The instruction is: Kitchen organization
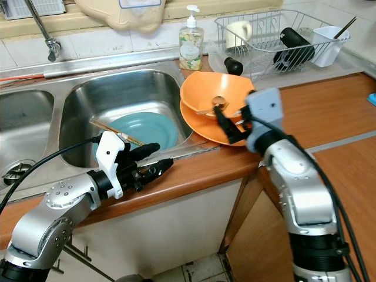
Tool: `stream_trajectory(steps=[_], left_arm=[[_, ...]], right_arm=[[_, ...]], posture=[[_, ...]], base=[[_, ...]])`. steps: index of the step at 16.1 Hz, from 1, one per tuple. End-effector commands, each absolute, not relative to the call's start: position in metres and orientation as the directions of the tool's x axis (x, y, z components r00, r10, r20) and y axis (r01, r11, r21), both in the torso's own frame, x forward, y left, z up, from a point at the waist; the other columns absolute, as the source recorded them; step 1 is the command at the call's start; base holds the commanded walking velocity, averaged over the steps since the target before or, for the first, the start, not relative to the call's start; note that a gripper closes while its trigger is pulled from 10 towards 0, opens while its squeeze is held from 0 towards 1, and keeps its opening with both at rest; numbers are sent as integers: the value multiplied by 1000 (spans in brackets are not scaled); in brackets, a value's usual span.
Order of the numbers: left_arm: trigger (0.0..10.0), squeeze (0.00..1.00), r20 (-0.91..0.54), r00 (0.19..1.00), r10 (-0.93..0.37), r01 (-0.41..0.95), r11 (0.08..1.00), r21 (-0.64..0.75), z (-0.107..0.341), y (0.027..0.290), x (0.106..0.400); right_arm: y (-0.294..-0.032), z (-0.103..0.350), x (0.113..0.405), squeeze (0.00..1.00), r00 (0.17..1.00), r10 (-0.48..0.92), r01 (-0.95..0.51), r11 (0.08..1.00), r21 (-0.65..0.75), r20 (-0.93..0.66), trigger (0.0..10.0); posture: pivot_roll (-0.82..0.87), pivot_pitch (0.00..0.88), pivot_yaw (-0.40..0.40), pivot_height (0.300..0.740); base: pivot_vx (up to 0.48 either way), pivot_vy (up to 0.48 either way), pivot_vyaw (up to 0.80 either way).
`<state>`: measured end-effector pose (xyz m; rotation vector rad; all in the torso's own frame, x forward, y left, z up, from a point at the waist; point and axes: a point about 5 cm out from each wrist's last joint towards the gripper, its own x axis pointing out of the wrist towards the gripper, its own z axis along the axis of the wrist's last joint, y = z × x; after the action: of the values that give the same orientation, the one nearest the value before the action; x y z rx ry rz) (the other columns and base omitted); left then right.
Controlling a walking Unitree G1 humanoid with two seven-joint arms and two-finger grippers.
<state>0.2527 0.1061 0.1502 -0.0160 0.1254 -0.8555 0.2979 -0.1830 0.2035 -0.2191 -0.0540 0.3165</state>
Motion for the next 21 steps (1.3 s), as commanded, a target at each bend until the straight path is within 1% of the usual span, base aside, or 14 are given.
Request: stream_trajectory(steps=[1, 4, 7, 8, 9, 11, 16, 17, 18, 19, 21], left_arm=[[10000, 0, -94, 637, -765, 765, 642, -43, 156, 103, 254], [10000, 0, -93, 639, -763, 763, 645, -44, 156, 103, 253], [10000, 0, -96, 637, -765, 765, 642, -46, 155, 103, 253], [10000, 0, -95, 634, -767, 767, 640, -46, 156, 102, 254], [10000, 0, -94, 631, -770, 770, 637, -44, 157, 102, 255], [10000, 0, -92, 630, -771, 771, 635, -41, 157, 101, 256], [10000, 0, -91, 636, -766, 767, 641, -38, 158, 102, 256], [10000, 0, -92, 638, -764, 765, 643, -36, 158, 103, 256], [10000, 0, -93, 641, -762, 763, 646, -35, 158, 103, 256], [10000, 0, -93, 641, -762, 763, 646, -35, 158, 103, 256], [10000, 0, -92, 640, -763, 763, 645, -33, 158, 103, 256]], right_arm=[[-192, 207, 297, 0, 958, 285, -271, 936, -226, 32, 10000], [-216, 208, 284, 0, 978, 204, -193, 956, -219, 28, 10000], [-219, 198, 274, 0, 981, 194, -189, 959, -209, 1, 10000], [-215, 199, 273, 0, 976, 216, -208, 959, -194, 18, 10000], [-202, 207, 271, 0, 955, 288, -273, 948, -165, 69, 10000], [-187, 209, 274, 0, 936, 342, -326, 932, -158, 86, 10000], [-174, 199, 285, 0, 951, 306, -298, 947, -122, 52, 10000], [-168, 196, 288, 0, 952, 303, -298, 950, -92, 46, 0], [-161, 190, 292, 0, 950, 312, -309, 948, -72, 33, 0], [-161, 189, 292, 0, 950, 312, -309, 948, -73, 31, 0], [-158, 183, 298, 0, 963, 270, -269, 962, -54, 13, 0]], posture=[[-9, 0, 67, 740], [-11, 0, 63, 740], [-16, 0, 72, 740], [-16, 0, 72, 740], [-17, 0, 77, 740], [-11, 0, 75, 740], [1, 0, 66, 740], [5, 0, 63, 740], [7, 0, 62, 740], [7, 0, 62, 740], [5, 0, 62, 740]], base=[[0, 0, 0], [0, 0, 0], [0, 0, 0], [0, 0, 0], [0, 0, 0], [0, 0, 0], [0, 0, 0], [0, 0, 0], [0, 0, 0], [0, 0, 0], [0, 0, 0]])
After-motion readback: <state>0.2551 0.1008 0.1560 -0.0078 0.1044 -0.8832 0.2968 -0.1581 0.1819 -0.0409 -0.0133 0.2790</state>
